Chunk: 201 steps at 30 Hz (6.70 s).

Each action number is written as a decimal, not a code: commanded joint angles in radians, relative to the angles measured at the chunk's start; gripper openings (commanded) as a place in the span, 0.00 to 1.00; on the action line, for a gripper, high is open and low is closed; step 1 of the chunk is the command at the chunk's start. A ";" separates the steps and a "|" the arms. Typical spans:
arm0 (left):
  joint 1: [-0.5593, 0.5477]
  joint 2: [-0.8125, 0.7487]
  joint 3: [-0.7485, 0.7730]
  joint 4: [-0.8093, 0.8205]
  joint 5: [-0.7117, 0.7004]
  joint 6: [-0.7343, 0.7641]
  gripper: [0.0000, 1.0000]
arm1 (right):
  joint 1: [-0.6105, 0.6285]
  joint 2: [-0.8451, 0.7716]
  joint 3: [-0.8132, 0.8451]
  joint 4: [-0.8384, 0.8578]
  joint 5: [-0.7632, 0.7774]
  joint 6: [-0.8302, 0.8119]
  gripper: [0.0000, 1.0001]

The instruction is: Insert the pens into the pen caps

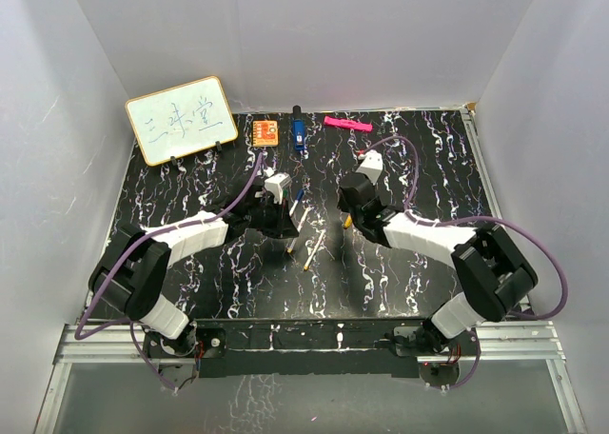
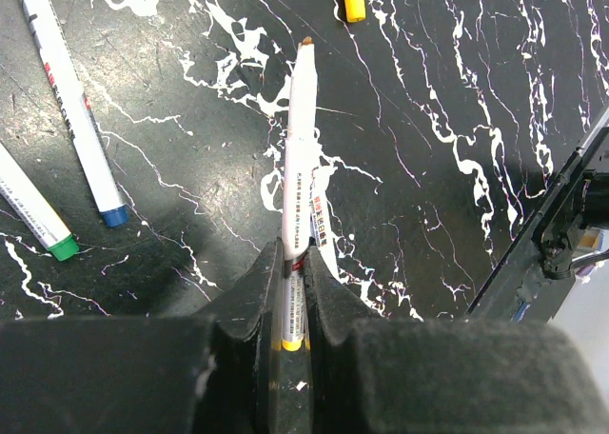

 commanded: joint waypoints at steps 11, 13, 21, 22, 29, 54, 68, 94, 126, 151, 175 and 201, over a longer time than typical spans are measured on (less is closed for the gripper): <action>-0.005 0.017 0.066 -0.009 -0.016 0.017 0.00 | 0.002 -0.245 -0.200 0.299 -0.034 0.028 0.00; -0.029 0.022 0.092 -0.060 -0.056 0.037 0.00 | 0.003 -0.261 -0.226 0.328 -0.069 0.049 0.00; -0.139 0.038 0.142 -0.083 -0.131 0.047 0.00 | 0.002 -0.272 -0.259 0.443 -0.149 0.050 0.00; -0.143 0.038 0.138 -0.071 -0.120 0.040 0.00 | 0.003 -0.274 -0.264 0.460 -0.156 0.045 0.00; -0.145 -0.016 0.076 0.044 -0.048 -0.020 0.00 | 0.003 -0.296 -0.293 0.563 -0.140 0.028 0.00; -0.157 -0.094 0.004 0.258 0.039 -0.078 0.00 | 0.003 -0.250 -0.409 0.889 -0.081 0.273 0.00; -0.158 -0.095 0.025 0.285 -0.008 -0.091 0.00 | 0.007 -0.221 -0.409 0.911 -0.111 0.287 0.00; -0.158 -0.106 0.047 0.274 -0.061 -0.094 0.00 | 0.015 -0.218 -0.408 0.898 -0.135 0.276 0.00; -0.129 -0.090 0.157 0.399 -0.105 -0.178 0.00 | 0.098 -0.183 -0.385 0.799 -0.192 0.135 0.00; -0.038 -0.061 0.239 0.425 -0.270 -0.115 0.00 | 0.162 -0.067 -0.302 0.567 -0.345 0.117 0.00; -0.018 0.088 0.263 -0.023 -0.223 0.051 0.00 | 0.170 -0.115 0.003 0.417 0.139 -0.034 0.53; -0.018 0.429 0.514 -0.373 -0.200 0.062 0.04 | 0.148 -0.460 -0.177 0.318 0.422 -0.070 0.61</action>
